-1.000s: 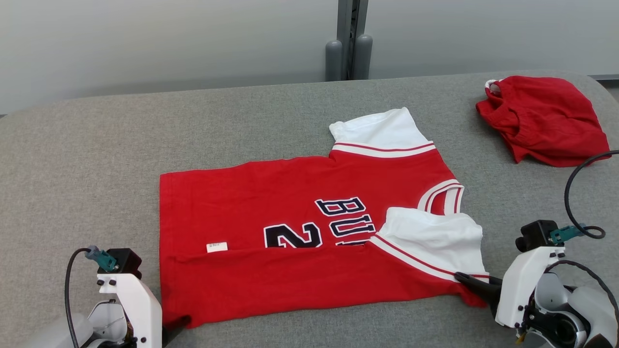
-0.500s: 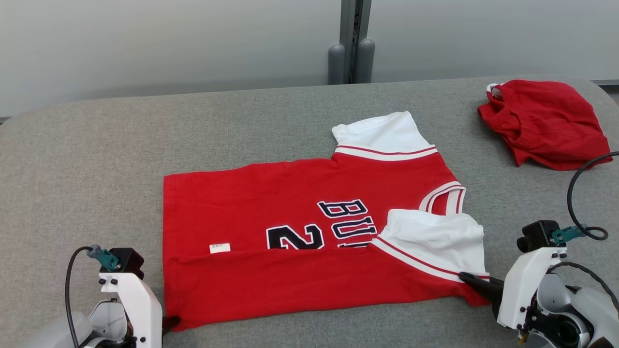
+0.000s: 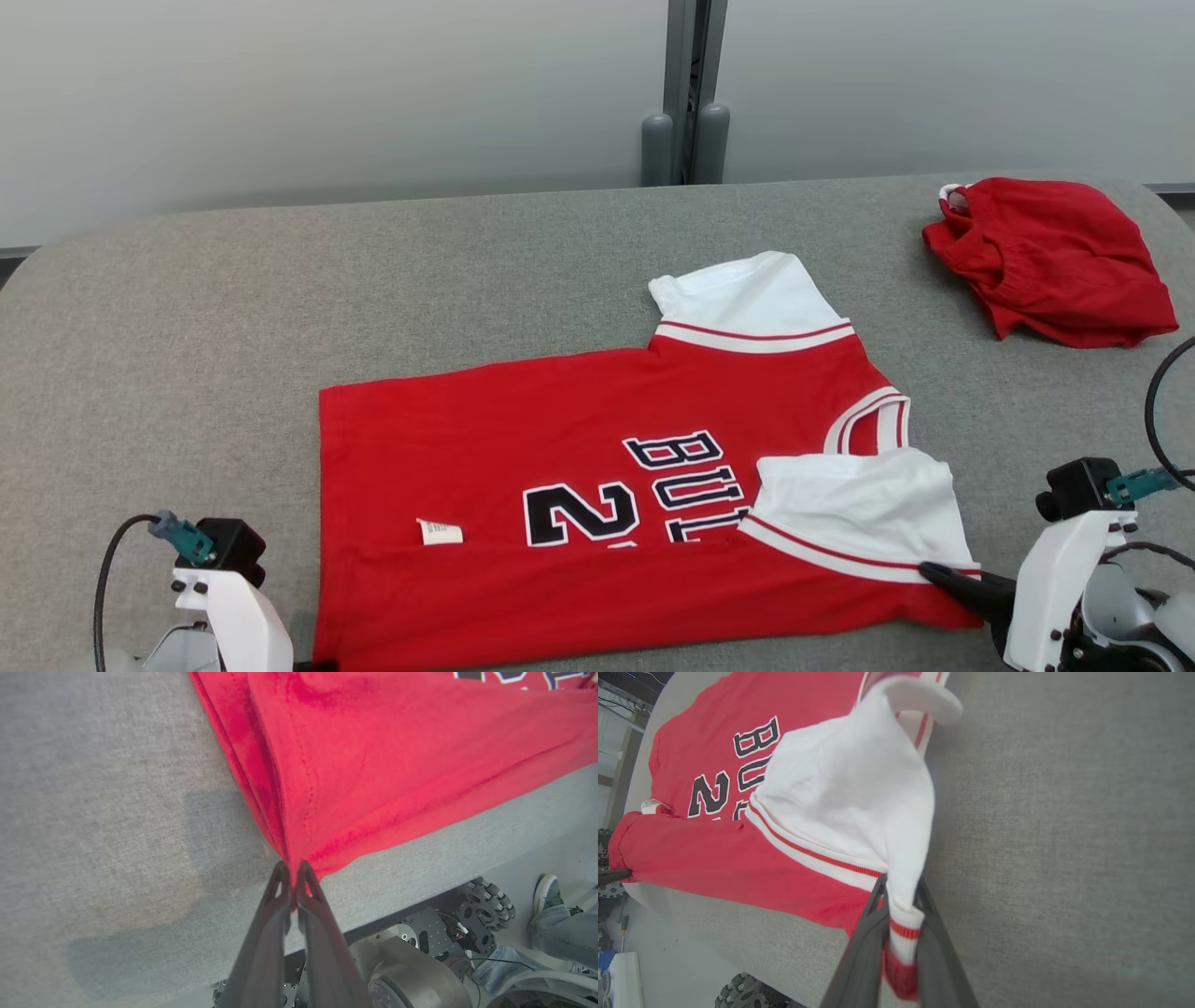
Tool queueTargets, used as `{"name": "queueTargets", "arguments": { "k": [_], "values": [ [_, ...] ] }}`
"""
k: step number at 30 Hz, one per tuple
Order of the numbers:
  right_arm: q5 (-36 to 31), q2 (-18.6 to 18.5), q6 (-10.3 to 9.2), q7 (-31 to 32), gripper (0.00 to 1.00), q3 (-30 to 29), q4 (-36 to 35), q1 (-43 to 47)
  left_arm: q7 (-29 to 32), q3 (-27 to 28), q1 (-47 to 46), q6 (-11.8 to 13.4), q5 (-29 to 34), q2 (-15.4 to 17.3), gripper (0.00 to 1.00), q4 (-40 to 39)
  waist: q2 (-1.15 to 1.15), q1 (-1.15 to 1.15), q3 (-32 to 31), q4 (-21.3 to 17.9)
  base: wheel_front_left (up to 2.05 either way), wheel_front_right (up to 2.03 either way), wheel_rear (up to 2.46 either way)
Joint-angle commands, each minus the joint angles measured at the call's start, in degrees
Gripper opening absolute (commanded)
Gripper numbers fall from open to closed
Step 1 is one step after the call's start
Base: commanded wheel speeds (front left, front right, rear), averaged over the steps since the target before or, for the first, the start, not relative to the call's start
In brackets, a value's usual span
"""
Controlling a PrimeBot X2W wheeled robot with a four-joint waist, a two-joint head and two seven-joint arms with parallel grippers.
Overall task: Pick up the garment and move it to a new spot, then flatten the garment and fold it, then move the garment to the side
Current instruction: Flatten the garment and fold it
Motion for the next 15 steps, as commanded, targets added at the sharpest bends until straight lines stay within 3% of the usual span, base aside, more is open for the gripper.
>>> {"name": "queueTargets", "arguments": {
  "k": [1,15],
  "values": [
    [-0.5,-1.1,0.00,0.6,0.00,-0.8,-0.7,1.7,-0.2,-0.1,1.3,0.8,-0.4,1.4,0.00,-1.1,0.00,0.00,-0.3,0.1,0.00,0.00,0.00],
    [-3.4,-3.0,-0.01,3.3,0.00,-9.3,-8.8,13.6,-0.3,-0.8,5.7,4.7,-0.8,5.9,0.00,-8.8,0.00,0.00,-1.5,0.3,0.00,0.00,0.00]
  ]
}}
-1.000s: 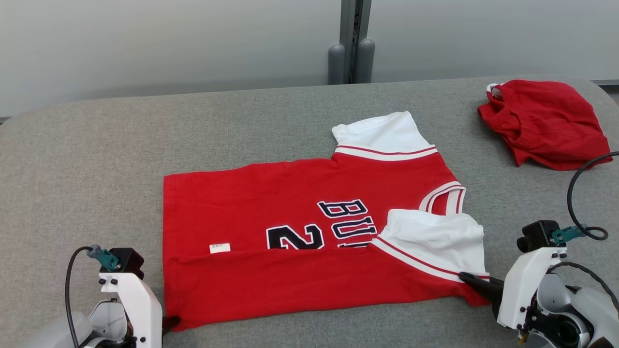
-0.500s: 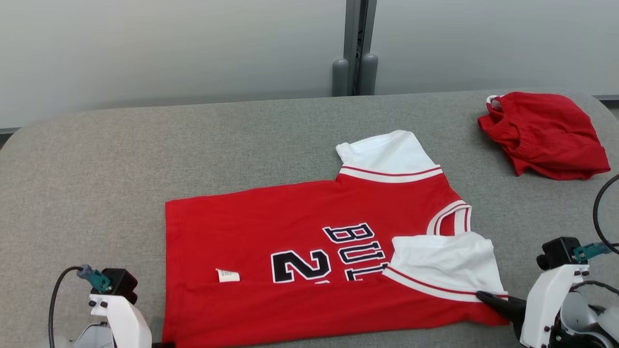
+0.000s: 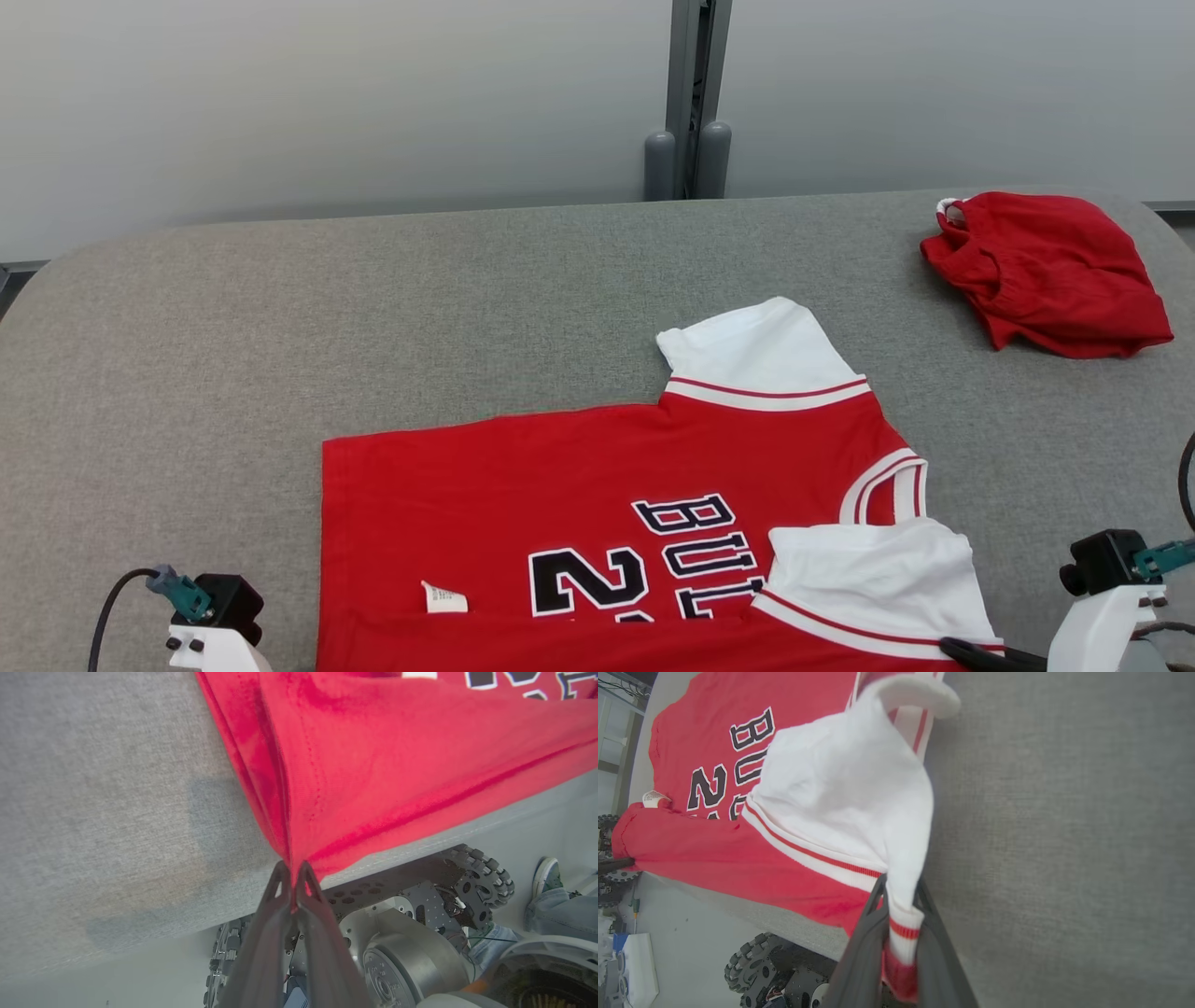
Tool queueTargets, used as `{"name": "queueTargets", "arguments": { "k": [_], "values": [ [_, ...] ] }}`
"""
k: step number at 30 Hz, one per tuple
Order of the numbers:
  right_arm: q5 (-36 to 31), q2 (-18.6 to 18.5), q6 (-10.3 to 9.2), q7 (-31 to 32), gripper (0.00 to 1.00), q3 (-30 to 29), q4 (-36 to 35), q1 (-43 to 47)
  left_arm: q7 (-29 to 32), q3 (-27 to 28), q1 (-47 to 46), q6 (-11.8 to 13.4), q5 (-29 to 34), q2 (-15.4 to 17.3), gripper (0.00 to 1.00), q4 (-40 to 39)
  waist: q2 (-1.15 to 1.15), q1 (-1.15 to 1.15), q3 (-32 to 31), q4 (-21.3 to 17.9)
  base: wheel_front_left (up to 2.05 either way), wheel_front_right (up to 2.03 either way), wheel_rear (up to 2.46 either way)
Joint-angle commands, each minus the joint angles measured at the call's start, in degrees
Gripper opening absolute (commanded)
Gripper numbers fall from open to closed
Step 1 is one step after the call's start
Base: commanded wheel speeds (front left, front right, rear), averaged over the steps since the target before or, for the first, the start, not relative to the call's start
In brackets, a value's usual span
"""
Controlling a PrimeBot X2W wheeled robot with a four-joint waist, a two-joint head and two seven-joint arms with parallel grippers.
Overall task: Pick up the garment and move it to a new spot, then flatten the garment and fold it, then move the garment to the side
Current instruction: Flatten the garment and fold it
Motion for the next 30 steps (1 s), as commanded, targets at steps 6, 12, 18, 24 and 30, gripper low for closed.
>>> {"name": "queueTargets", "arguments": {
  "k": [6,12,18,24,30],
  "values": [
    [-3.4,1.3,-0.02,3.6,0.00,-5.1,-2.5,3.7,0.0,0.0,0.9,1.1,-0.1,0.8,0.00,-0.4,0.00,0.00,0.2,-0.5,0.00,0.00,0.00],
    [-7.8,4.2,0.00,7.7,1.00,-11.3,-5.0,6.7,0.6,-0.5,0.5,1.1,0.9,0.8,1.00,-0.8,0.00,0.00,0.1,-0.8,0.00,0.00,0.00],
    [-12.9,7.8,0.00,12.0,1.00,-18.0,-8.4,9.3,1.0,-0.4,0.0,0.9,0.8,0.9,1.00,-1.2,0.00,0.00,0.5,-0.7,0.00,0.00,0.00],
    [-17.9,11.9,0.00,16.6,1.00,-24.3,-12.3,11.7,0.8,-0.1,-0.6,1.2,1.1,0.7,1.00,-1.2,0.00,0.00,0.7,-0.6,0.00,0.00,0.00],
    [-22.9,15.5,0.00,19.7,1.00,-31.3,-18.2,12.3,-2.3,2.1,-2.4,2.5,2.4,1.4,1.00,-1.7,0.00,0.00,0.9,-0.4,0.00,0.00,0.00]
  ]
}}
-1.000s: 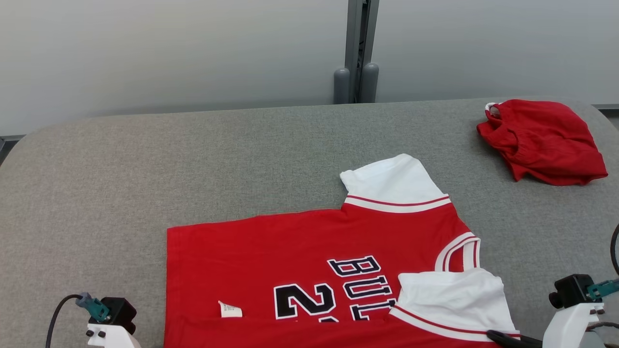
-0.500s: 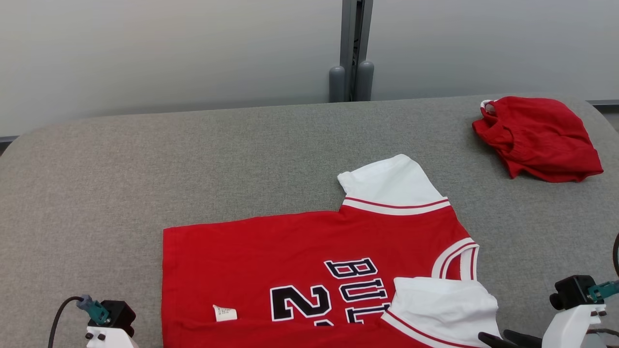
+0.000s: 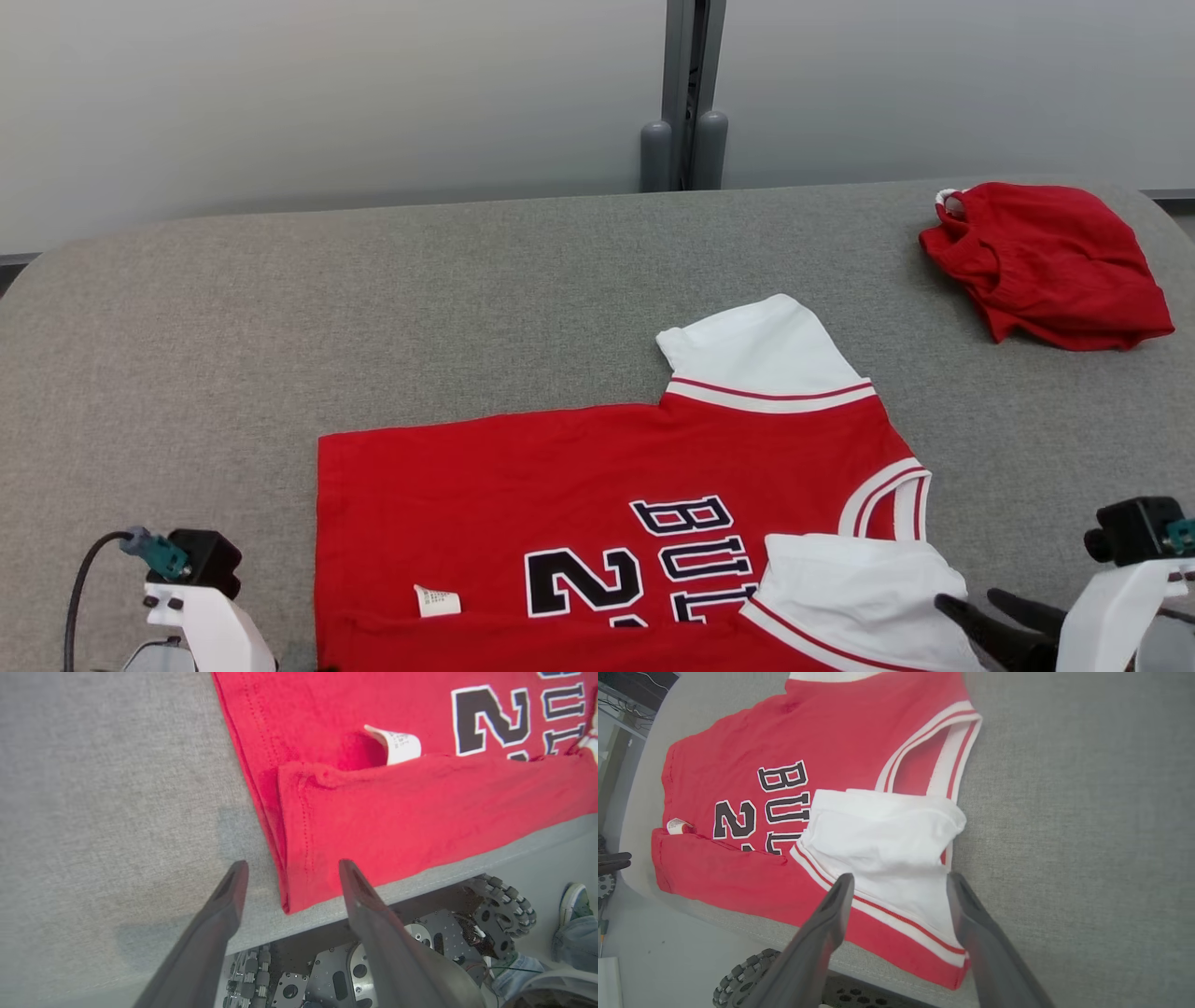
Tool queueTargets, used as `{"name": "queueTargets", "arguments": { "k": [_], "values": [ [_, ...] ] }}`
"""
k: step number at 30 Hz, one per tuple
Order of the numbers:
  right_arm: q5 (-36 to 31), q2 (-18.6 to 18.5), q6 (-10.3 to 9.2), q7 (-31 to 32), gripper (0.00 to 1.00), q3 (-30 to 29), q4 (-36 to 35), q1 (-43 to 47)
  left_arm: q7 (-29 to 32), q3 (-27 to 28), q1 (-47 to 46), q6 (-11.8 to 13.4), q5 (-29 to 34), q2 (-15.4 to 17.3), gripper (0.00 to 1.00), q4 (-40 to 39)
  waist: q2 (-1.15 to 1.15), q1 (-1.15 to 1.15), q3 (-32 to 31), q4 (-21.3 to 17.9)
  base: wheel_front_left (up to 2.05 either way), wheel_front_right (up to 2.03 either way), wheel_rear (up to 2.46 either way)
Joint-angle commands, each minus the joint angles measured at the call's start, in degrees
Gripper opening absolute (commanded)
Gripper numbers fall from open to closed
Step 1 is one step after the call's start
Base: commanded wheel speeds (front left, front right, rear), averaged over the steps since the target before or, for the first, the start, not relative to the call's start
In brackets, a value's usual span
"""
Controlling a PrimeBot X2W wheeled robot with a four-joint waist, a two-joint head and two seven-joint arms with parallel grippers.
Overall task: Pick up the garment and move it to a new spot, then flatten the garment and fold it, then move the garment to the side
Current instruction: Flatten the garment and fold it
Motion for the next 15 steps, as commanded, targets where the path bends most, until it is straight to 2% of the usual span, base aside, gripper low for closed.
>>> {"name": "queueTargets", "arguments": {
  "k": [1,8,15],
  "values": [
    [-1.4,0.6,0.02,0.1,1.00,-1.8,-1.9,-0.2,-1.9,1.2,-1.3,0.7,0.8,0.2,1.00,-0.2,0.00,0.00,0.2,0.0,0.00,0.00,0.00],
    [-5.6,2.2,0.02,-1.3,1.00,-6.4,-5.5,-4.7,-7.1,3.6,-3.2,2.0,3.3,-1.1,1.00,0.1,0.00,0.00,1.2,-0.1,0.00,0.00,0.00],
    [-7.0,2.3,0.02,-5.0,1.00,-6.3,-4.3,-11.4,-12.1,4.9,-4.9,2.3,6.1,-4.3,1.00,2.7,0.00,0.00,2.4,0.3,0.00,0.00,0.00]
  ]
}}
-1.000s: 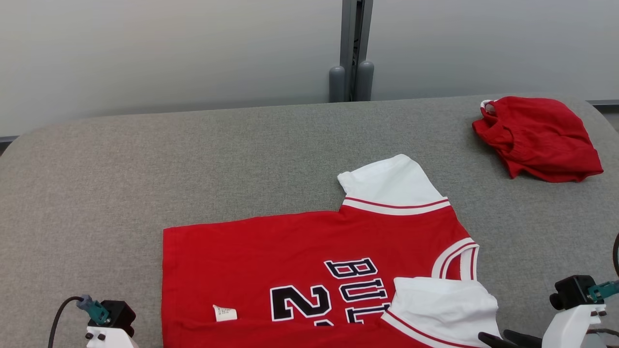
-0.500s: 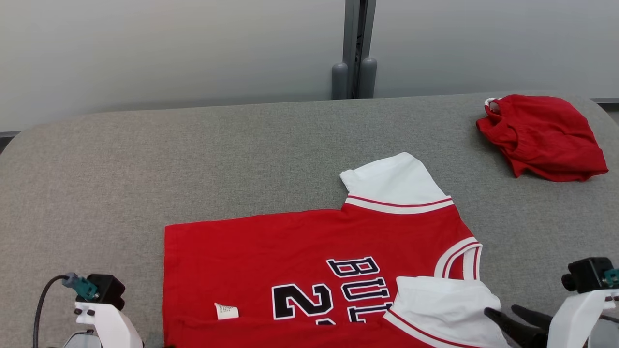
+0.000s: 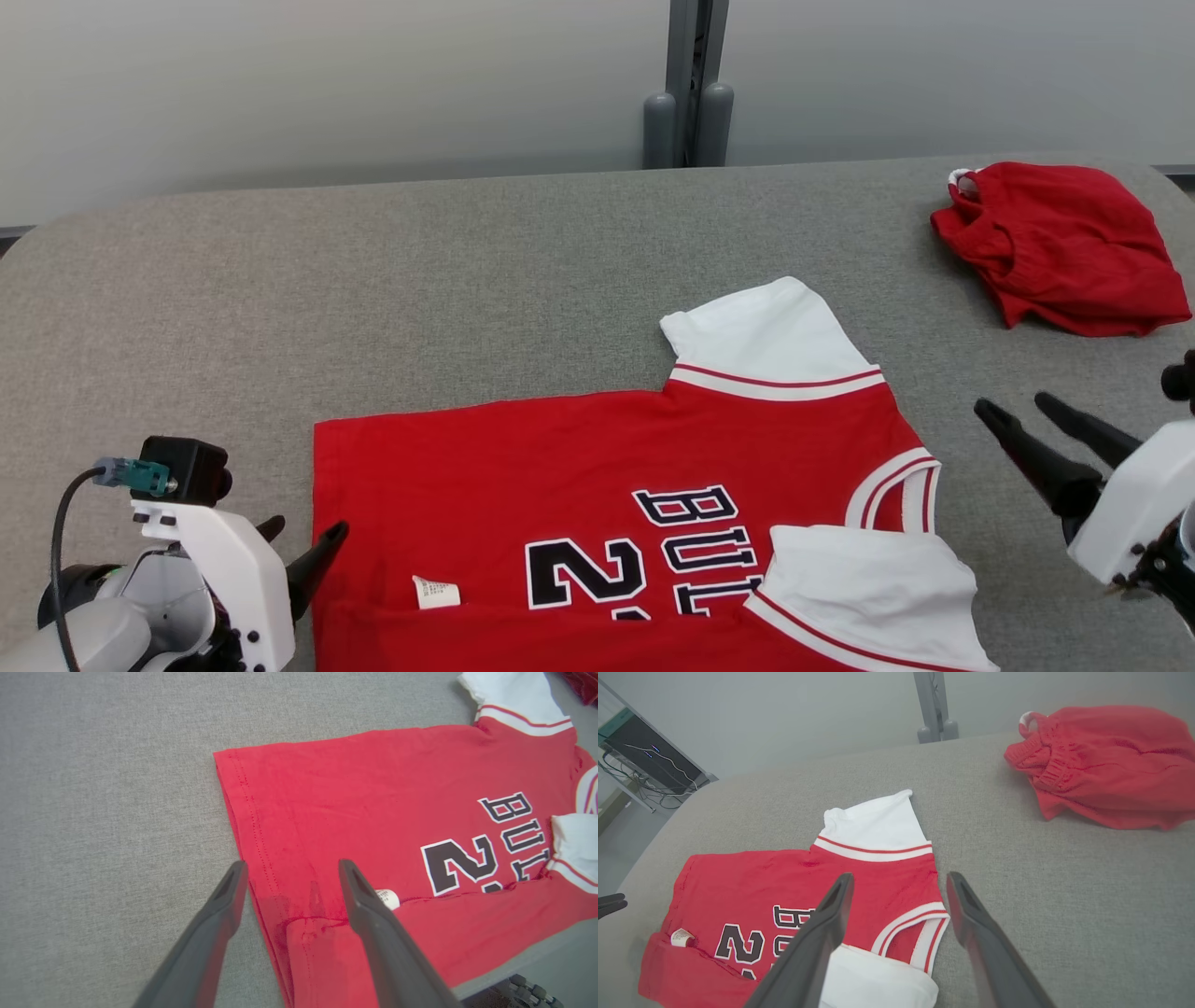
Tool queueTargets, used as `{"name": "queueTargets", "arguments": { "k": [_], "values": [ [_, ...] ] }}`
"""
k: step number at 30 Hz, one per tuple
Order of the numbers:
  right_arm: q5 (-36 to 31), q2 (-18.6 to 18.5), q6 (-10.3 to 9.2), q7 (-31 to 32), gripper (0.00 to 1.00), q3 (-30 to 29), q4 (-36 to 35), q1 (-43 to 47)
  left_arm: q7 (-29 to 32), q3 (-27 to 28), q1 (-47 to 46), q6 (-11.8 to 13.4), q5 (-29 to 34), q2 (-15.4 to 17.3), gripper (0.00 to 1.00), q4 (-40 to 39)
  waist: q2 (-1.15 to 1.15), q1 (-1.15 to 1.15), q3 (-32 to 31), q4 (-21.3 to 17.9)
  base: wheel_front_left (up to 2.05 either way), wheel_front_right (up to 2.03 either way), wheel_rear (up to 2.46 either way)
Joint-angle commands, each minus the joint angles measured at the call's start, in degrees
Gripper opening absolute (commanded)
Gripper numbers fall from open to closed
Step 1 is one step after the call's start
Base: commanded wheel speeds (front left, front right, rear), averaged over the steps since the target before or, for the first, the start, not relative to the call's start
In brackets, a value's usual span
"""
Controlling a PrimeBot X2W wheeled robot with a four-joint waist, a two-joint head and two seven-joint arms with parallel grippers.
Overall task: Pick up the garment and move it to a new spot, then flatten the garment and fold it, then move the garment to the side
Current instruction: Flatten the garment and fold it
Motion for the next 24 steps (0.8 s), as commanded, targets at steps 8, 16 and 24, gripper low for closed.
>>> {"name": "queueTargets", "arguments": {
  "k": [8,16,24],
  "values": [
    [-0.1,-1.2,0.02,-5.7,1.00,2.7,7.9,-10.0,-7.4,0.8,-3.8,0.1,4.9,-6.4,1.00,8.3,0.00,0.00,2.4,1.1,0.00,0.00,0.00],
    [3.1,-2.5,0.03,-7.3,1.00,6.3,18.3,-20.3,-11.8,1.1,-6.8,-2.0,7.0,-11.3,1.00,15.7,0.00,0.00,5.1,2.4,0.00,0.00,0.00],
    [4.7,-5.0,0.03,-4.4,1.00,12.1,29.5,-32.2,-13.3,0.4,-11.0,-4.4,9.2,-14.7,1.00,21.2,0.00,0.00,8.7,4.6,0.00,0.00,0.00]
  ]
}}
